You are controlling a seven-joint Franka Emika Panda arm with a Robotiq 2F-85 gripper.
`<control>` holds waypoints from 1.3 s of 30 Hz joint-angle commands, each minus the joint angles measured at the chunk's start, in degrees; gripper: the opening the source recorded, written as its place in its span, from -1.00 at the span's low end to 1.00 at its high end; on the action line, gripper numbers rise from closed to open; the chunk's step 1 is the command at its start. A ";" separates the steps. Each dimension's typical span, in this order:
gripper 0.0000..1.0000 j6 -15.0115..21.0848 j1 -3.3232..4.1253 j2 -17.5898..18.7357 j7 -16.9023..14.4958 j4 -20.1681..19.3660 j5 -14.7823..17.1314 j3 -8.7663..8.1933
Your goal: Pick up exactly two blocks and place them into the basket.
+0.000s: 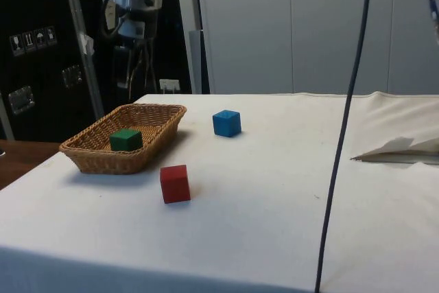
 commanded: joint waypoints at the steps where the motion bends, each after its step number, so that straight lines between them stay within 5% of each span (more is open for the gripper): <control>1: 1.00 -0.23 1.26 -1.15 1.72 -0.74 -1.72 -0.74; 4: 1.00 -0.34 1.83 -3.72 4.47 -1.72 -4.87 -0.11; 5: 1.00 -0.06 0.86 -3.50 3.38 -1.43 -3.90 0.69; 6: 1.00 -0.40 1.95 -4.24 5.21 -1.83 -5.67 0.11; 13: 1.00 -0.23 2.35 -6.88 10.20 -2.98 -10.08 2.75; 14: 1.00 -0.57 1.66 -7.05 9.40 -2.75 -9.51 3.15; 16: 1.00 0.06 2.41 -6.88 11.00 -3.21 -10.31 3.50; 23: 1.00 0.69 1.83 -6.30 12.43 -4.24 -9.97 6.25; 39: 1.00 6.53 1.83 -6.19 15.64 -10.77 -7.22 10.20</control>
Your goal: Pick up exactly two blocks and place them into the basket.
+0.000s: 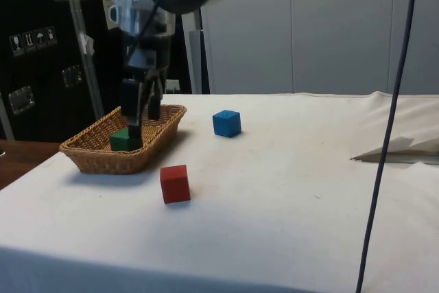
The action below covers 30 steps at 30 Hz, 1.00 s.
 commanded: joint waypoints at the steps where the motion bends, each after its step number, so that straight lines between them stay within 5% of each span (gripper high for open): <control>1: 1.00 1.26 -0.06 -0.23 -0.06 -0.97 1.03 0.57; 10: 1.00 4.70 -0.74 0.00 -2.23 -3.67 3.78 3.50; 11: 1.00 4.13 -0.06 0.29 -0.92 -3.55 2.46 2.46; 12: 1.00 4.41 -0.11 0.57 -1.43 -3.61 2.69 2.64; 13: 1.00 5.27 -1.15 0.63 -4.13 -3.72 4.76 4.07; 20: 1.00 5.96 -1.32 2.81 -9.80 -3.55 8.54 4.76; 21: 1.00 5.50 -0.57 3.27 -8.88 -3.55 7.51 3.55; 22: 1.00 6.19 -1.38 3.15 -10.60 -3.61 8.94 4.93; 30: 1.00 6.99 -1.72 6.19 -17.59 -3.04 13.12 6.02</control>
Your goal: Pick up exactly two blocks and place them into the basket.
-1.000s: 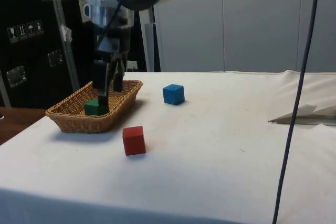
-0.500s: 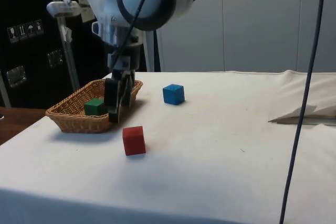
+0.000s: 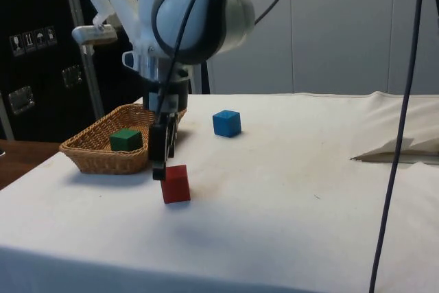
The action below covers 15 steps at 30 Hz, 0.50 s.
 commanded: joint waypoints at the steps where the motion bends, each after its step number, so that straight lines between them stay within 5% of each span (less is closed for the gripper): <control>1: 1.00 0.00 0.00 0.00 0.00 0.00 0.00 0.00; 2: 1.00 0.69 -1.03 0.52 -2.69 0.46 2.01 1.66; 7: 1.00 0.46 -0.92 2.06 -4.93 1.49 3.04 1.72; 8: 1.00 0.23 -0.23 2.58 -4.24 1.49 2.29 0.74; 9: 1.00 0.40 -0.80 2.46 -5.33 1.66 3.04 1.60; 15: 1.00 0.46 -0.52 3.21 -6.02 1.89 2.75 1.55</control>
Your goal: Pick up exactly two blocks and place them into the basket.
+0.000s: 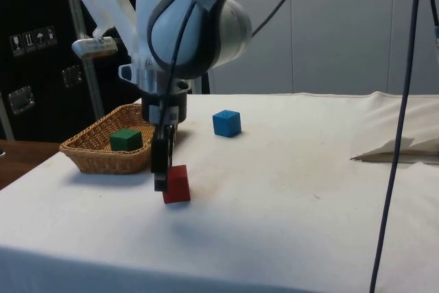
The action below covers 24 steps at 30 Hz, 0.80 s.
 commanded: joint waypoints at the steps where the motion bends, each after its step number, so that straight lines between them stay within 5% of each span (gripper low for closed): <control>1: 1.00 0.00 0.00 0.06 -0.17 0.00 0.00 0.06; 7: 1.00 0.57 -0.46 1.55 -1.66 0.63 0.63 1.26; 9: 1.00 0.11 0.00 1.83 -1.15 0.63 0.00 0.57; 10: 1.00 0.63 -0.46 2.01 -1.83 0.80 0.57 1.26; 24: 1.00 0.40 -0.34 3.44 -2.01 1.55 0.23 0.86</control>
